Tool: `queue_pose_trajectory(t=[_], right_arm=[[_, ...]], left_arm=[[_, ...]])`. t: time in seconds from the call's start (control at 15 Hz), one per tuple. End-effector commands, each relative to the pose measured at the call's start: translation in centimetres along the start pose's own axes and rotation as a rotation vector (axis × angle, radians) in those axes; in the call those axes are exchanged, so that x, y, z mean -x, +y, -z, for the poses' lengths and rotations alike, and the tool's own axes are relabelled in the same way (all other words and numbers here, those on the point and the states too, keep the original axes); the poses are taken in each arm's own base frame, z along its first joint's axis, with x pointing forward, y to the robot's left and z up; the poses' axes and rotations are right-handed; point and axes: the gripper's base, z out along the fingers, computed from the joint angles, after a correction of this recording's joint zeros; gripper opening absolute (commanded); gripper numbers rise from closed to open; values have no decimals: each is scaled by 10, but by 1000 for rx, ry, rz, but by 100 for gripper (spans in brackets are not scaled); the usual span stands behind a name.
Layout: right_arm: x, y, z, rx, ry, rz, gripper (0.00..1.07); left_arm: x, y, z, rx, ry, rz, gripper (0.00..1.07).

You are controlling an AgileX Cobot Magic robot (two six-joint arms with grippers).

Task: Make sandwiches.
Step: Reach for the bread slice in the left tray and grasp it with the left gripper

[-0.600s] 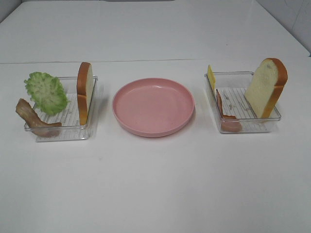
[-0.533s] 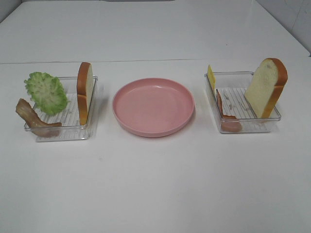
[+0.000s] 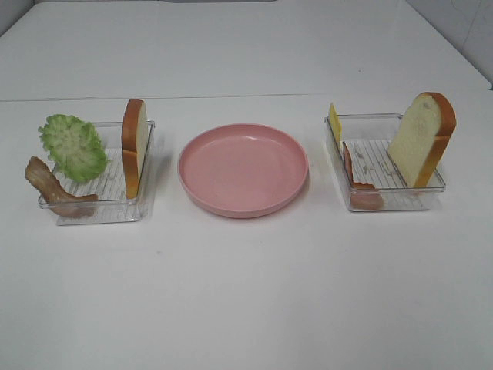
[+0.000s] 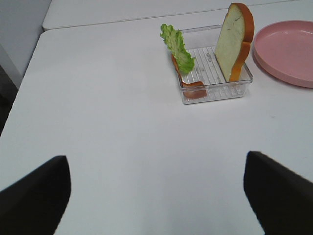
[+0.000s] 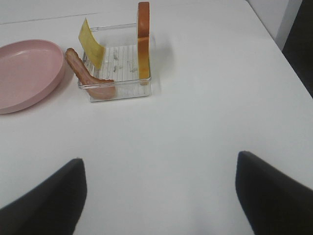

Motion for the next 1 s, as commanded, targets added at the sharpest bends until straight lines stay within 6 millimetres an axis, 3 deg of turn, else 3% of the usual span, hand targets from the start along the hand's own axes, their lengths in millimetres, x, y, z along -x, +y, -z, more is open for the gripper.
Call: queue_pose_trajectory(t=[0.07, 1.0], right_arm=[[-2, 0, 1, -6, -9, 0, 78], [-2, 0, 1, -6, -9, 0, 78]], left_arm=[[-2, -1, 1, 1, -24, 5, 90], [-2, 1, 1, 17, -23, -4, 90]])
